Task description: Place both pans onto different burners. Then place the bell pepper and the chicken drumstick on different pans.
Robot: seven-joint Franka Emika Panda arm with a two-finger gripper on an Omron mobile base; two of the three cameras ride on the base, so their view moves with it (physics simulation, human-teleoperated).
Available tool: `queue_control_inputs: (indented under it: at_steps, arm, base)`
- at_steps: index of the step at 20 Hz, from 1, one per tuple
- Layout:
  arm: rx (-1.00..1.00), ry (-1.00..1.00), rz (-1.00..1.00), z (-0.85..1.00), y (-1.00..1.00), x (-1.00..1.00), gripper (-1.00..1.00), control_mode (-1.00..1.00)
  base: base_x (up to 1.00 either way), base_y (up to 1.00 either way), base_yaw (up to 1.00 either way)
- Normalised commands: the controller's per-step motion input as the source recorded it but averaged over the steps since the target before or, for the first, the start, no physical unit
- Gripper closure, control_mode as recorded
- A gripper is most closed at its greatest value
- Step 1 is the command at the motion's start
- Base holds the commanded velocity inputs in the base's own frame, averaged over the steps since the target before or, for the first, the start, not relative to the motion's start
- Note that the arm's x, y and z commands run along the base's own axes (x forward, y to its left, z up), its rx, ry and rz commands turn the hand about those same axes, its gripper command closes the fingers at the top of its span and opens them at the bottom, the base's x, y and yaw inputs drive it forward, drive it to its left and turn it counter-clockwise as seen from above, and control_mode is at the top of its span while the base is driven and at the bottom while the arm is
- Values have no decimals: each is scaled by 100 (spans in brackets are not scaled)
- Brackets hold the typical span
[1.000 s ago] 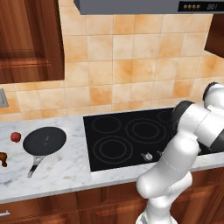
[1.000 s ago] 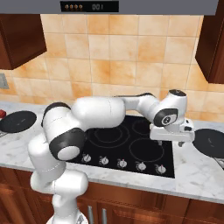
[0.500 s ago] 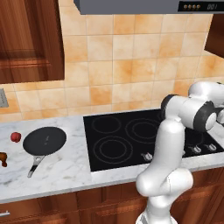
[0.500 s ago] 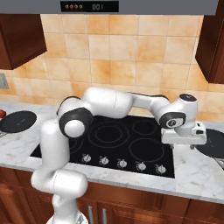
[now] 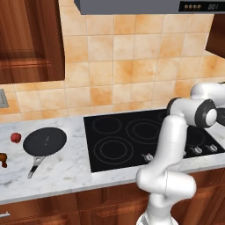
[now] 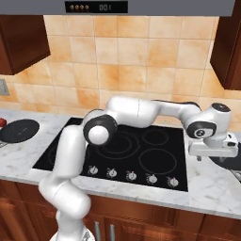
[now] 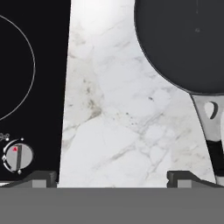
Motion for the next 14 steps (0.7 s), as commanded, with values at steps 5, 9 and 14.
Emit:
queue_control_inputs:
  at_steps: [5, 9, 14]
  arm:
    - [0, 0, 0, -13, -22, 6, -100, -100]
    - [0, 0, 0, -32, -31, 10, -100, -100]
    - [0, 0, 0, -31, -30, 13, -100, -100]
  base:
    - [0, 0, 0]
    - [0, 0, 0]
    - [0, 0, 0]
